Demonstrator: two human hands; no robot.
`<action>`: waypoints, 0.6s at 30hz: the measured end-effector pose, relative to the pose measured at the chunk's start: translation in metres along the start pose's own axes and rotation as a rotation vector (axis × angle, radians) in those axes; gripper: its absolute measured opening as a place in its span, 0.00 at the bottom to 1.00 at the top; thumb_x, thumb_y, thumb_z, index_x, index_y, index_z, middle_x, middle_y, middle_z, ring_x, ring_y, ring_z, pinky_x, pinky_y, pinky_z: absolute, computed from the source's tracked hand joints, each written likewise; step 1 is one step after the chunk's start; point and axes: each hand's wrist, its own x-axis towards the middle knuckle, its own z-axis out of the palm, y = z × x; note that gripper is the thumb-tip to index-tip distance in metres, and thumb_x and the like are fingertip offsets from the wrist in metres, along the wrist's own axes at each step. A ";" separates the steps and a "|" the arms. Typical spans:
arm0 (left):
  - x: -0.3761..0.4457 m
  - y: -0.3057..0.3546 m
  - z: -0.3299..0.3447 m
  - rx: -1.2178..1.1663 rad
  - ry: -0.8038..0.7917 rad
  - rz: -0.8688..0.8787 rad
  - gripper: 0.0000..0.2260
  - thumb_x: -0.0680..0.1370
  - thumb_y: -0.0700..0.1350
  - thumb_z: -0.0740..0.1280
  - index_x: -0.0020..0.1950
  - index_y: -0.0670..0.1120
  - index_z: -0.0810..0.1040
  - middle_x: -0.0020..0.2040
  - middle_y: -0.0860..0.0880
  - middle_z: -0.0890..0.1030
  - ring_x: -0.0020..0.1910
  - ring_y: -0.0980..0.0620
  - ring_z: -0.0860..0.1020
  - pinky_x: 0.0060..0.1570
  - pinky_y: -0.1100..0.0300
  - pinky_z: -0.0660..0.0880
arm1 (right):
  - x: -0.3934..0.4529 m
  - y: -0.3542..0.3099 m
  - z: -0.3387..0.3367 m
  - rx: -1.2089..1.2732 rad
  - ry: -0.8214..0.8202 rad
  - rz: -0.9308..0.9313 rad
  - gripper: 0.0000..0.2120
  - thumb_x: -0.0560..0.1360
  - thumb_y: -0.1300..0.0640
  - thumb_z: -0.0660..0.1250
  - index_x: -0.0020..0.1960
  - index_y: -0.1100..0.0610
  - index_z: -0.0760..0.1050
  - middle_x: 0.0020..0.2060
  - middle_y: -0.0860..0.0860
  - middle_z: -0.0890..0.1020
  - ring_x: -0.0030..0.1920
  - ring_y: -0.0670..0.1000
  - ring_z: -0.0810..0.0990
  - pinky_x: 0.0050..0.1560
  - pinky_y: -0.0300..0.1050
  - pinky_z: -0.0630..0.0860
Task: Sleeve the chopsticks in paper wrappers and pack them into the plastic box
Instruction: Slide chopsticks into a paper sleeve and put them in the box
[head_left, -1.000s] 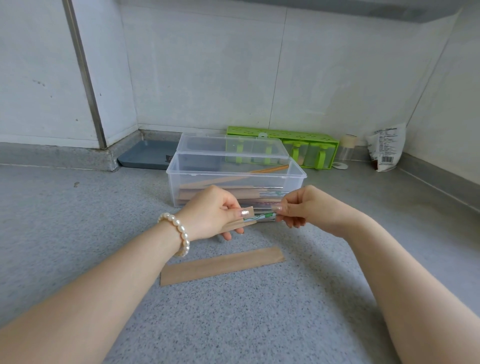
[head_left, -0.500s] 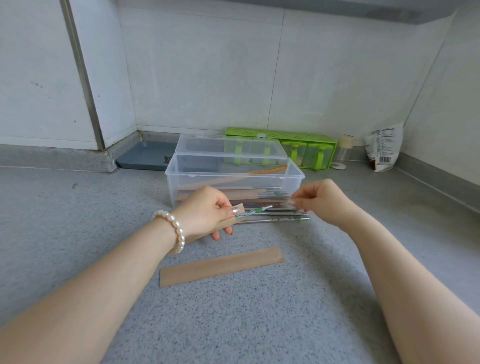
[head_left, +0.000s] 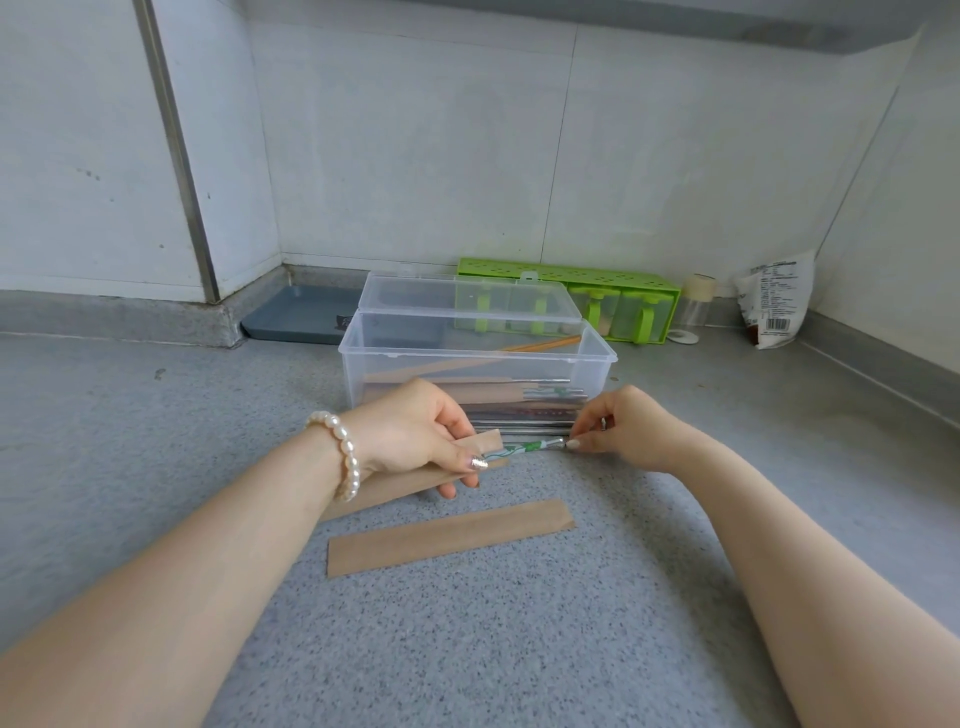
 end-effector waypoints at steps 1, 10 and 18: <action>0.000 0.000 0.000 0.002 -0.005 -0.004 0.05 0.73 0.38 0.70 0.47 0.39 0.78 0.37 0.47 0.85 0.31 0.53 0.81 0.45 0.48 0.80 | -0.001 0.000 -0.001 0.001 0.001 0.001 0.04 0.71 0.56 0.72 0.40 0.53 0.78 0.33 0.47 0.75 0.34 0.45 0.71 0.34 0.36 0.67; -0.001 -0.002 -0.004 -0.023 -0.008 -0.008 0.05 0.73 0.39 0.71 0.46 0.38 0.79 0.37 0.46 0.85 0.31 0.52 0.81 0.46 0.45 0.78 | -0.026 -0.003 -0.041 0.879 0.140 -0.136 0.03 0.62 0.59 0.74 0.35 0.58 0.82 0.30 0.54 0.82 0.27 0.49 0.73 0.29 0.39 0.71; 0.001 -0.004 -0.005 -0.053 0.031 -0.019 0.06 0.74 0.39 0.70 0.49 0.40 0.77 0.39 0.45 0.85 0.31 0.53 0.81 0.39 0.51 0.79 | -0.019 -0.002 -0.037 1.358 0.271 -0.004 0.11 0.61 0.55 0.74 0.30 0.57 0.73 0.23 0.50 0.73 0.22 0.45 0.67 0.21 0.34 0.65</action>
